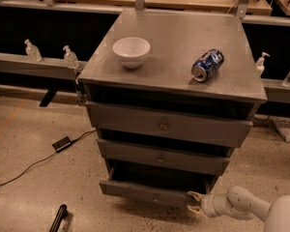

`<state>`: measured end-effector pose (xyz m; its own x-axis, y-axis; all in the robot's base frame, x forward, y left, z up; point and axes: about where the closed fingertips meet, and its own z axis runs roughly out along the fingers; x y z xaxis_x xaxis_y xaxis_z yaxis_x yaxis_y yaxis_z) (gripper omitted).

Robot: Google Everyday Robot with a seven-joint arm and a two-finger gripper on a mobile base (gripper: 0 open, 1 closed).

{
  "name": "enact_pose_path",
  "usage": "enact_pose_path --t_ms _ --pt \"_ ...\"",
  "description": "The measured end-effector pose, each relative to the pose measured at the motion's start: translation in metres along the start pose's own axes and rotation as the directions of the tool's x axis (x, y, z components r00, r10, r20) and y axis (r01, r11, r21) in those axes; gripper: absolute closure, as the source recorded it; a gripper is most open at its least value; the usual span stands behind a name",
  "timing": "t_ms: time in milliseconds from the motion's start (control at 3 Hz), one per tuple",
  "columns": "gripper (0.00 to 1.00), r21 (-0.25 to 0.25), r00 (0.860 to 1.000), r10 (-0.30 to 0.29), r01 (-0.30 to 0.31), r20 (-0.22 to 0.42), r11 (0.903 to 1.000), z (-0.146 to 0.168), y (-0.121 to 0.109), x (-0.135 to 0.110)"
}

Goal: Open bottom drawer

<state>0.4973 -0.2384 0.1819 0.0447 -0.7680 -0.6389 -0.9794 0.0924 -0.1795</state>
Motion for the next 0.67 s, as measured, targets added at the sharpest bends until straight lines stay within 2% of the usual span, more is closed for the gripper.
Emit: enact_pose_path --t_ms 667 --pt "0.1 0.0 1.0 0.0 0.0 0.0 1.0 0.0 0.0 -0.0001"
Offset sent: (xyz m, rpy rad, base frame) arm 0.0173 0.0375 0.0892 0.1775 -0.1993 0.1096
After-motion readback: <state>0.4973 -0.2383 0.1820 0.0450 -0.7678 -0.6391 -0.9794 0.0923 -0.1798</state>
